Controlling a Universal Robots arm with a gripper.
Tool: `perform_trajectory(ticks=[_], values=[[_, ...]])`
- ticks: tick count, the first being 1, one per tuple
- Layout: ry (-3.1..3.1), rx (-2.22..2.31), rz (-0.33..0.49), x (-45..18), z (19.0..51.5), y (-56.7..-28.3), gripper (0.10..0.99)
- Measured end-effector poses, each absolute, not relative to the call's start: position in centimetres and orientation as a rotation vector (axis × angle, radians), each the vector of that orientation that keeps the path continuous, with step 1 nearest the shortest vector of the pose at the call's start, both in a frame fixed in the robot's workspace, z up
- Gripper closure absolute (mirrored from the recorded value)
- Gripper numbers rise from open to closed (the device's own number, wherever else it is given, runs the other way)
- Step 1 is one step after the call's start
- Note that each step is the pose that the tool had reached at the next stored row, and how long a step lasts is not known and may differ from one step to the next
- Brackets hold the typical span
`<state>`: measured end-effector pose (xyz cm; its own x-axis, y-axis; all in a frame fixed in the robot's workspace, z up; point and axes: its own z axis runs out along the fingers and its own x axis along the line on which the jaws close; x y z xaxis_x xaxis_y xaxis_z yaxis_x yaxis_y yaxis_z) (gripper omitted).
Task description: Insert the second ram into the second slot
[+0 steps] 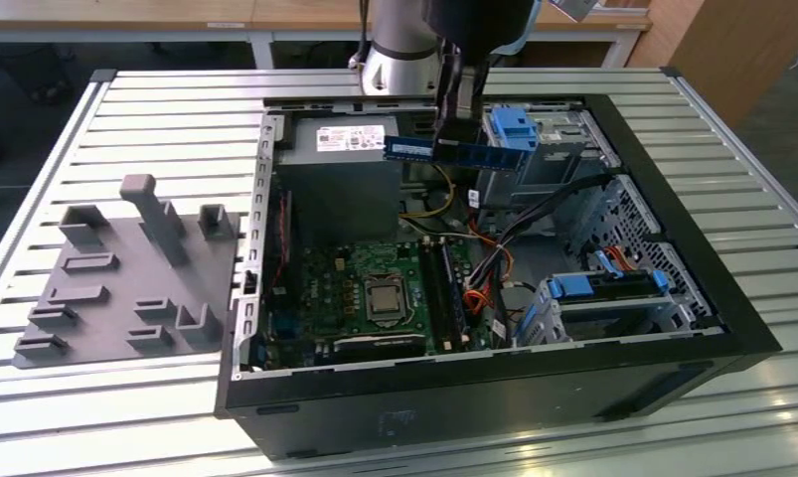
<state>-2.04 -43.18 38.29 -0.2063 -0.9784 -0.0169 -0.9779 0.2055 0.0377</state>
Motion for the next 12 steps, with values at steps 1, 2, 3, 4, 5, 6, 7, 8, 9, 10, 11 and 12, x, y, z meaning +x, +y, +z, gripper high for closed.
perform_trajectory(ticks=[1, 2, 3, 4, 5, 6, 7, 8, 9, 10, 11, 12], values=[[-2.433, 1.969, -0.062, -2.04, 38.29, -43.18, 0.949], [-2.436, 1.966, -0.063, -2.04, 38.29, -43.18, 0.949], [-2.438, 1.964, -0.063, -2.04, 38.30, -43.18, 0.949], [-2.440, 1.961, -0.063, -2.04, 38.29, -43.18, 0.949], [-2.443, 1.958, -0.063, -2.04, 38.29, -43.18, 0.949], [-2.445, 1.955, -0.063, -2.04, 38.29, -43.18, 0.949], [-2.447, 1.952, -0.063, -2.04, 38.29, -43.18, 0.949], [-2.450, 1.949, -0.063, -2.04, 38.29, -43.18, 0.949], [-2.453, 1.945, -0.063, -2.04, 38.29, -43.18, 0.949], [-2.457, 1.941, -0.063, -2.04, 38.29, -43.18, 0.949], [-2.461, 1.936, -0.063, -2.04, 38.29, -43.18, 0.949], [-2.465, 1.931, -0.063, -2.04, 38.29, -43.18, 0.949]])
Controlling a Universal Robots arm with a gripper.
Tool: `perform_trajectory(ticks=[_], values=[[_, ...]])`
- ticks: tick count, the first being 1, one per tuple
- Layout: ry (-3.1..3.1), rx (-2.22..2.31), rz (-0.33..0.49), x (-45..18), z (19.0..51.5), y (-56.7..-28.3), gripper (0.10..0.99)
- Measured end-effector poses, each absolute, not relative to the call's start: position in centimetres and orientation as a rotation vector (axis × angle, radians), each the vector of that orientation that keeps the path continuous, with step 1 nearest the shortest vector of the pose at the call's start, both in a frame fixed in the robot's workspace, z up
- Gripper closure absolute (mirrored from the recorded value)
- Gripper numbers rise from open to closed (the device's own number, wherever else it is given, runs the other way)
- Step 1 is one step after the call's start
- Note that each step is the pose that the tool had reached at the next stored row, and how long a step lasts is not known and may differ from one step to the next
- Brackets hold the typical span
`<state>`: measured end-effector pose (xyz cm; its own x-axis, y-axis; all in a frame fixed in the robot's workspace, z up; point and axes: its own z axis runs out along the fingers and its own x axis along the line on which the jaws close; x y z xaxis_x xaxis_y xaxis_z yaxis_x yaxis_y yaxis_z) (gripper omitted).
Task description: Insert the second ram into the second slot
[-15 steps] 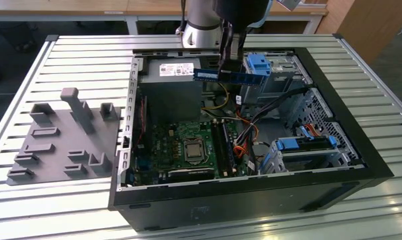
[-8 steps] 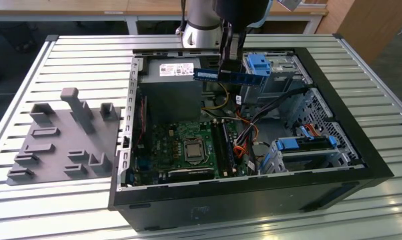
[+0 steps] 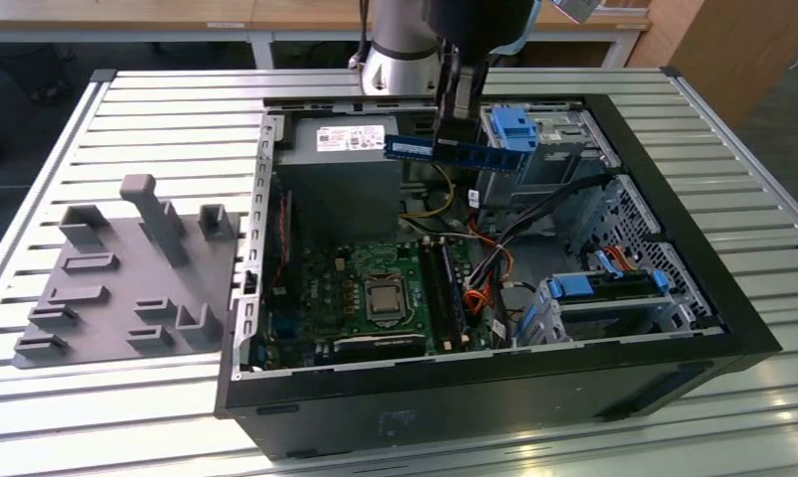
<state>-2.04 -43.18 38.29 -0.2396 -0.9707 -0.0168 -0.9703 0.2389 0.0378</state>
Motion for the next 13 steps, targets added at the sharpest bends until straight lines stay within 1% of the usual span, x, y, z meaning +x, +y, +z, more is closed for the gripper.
perform_trajectory(ticks=[13], values=[[-2.518, 1.863, -0.063, -2.04, 38.29, -43.18, 0.949]])
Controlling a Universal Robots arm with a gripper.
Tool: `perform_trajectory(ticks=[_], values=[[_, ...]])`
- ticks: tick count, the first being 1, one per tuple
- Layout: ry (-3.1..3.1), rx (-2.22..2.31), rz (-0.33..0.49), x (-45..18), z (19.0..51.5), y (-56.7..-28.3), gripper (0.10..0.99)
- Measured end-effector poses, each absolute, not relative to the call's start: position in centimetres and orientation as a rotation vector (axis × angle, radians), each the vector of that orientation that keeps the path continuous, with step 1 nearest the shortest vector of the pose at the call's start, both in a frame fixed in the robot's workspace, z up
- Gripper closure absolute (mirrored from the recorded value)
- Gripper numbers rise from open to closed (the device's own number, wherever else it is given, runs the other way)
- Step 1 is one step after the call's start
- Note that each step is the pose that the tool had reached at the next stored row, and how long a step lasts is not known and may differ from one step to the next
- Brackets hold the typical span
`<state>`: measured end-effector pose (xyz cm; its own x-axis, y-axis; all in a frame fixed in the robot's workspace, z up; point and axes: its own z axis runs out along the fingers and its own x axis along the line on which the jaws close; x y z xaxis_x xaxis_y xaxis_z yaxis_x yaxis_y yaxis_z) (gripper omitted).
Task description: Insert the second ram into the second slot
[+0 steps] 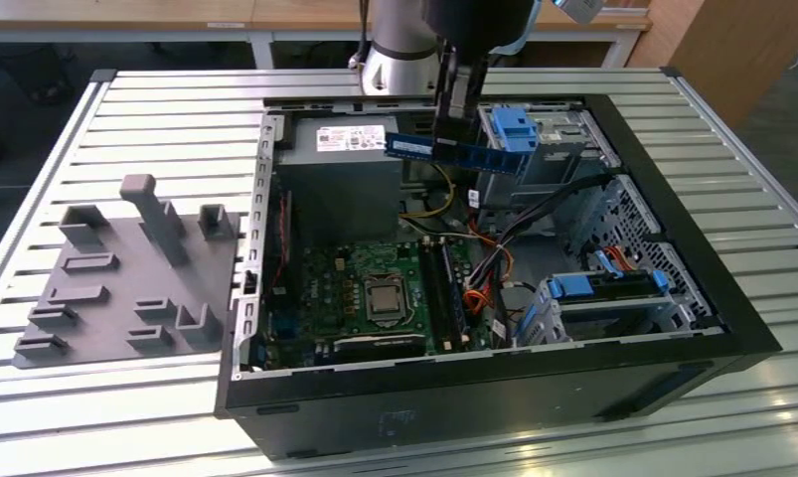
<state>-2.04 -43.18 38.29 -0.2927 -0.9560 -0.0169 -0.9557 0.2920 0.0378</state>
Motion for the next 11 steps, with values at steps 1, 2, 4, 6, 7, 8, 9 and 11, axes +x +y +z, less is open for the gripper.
perform_trajectory(ticks=[1, 2, 4, 6, 7, 8, 9, 11], values=[[-2.521, 1.859, -0.063, -2.04, 38.29, -43.18, 0.949], [-2.524, 1.854, -0.063, -2.04, 38.29, -43.18, 0.949], [-2.531, 1.845, -0.063, -2.04, 38.29, -43.18, 0.949], [-2.539, 1.835, -0.063, -2.04, 38.29, -43.18, 0.949], [-2.542, 1.831, -0.063, -2.04, 38.29, -43.18, 0.949], [-2.545, 1.826, -0.063, -2.04, 38.29, -43.18, 0.949], [-2.549, 1.822, -0.064, -2.04, 38.29, -43.18, 0.949], [-2.555, 1.813, -0.064, -2.04, 38.29, -43.18, 0.949]])
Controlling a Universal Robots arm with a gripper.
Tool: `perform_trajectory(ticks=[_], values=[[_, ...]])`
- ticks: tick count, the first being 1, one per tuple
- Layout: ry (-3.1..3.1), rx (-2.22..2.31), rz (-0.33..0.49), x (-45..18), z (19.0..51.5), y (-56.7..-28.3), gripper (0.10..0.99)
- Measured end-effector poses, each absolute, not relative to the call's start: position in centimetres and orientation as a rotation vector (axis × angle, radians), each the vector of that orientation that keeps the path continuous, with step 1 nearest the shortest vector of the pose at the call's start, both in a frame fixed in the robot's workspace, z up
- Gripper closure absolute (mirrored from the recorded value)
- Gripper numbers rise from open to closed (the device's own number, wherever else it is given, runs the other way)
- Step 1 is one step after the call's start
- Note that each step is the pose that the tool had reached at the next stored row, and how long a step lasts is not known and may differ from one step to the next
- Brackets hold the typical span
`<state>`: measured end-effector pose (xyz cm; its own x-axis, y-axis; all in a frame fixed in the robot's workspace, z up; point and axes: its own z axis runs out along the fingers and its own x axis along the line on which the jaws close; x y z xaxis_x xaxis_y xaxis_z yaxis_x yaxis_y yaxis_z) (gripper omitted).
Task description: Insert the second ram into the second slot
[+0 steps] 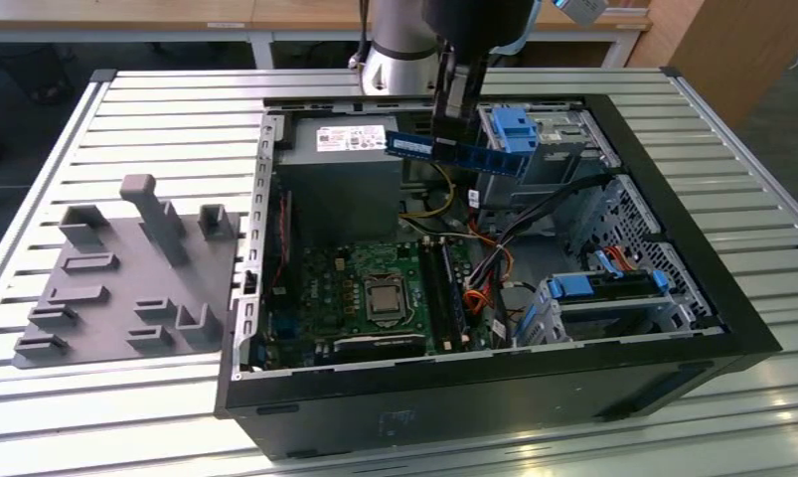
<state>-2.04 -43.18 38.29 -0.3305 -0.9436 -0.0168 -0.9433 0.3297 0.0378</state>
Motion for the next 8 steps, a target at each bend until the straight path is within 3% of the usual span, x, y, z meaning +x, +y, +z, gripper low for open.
perform_trajectory(ticks=[8], values=[[-2.577, 1.782, -0.064, -2.04, 38.29, -43.18, 0.949]])
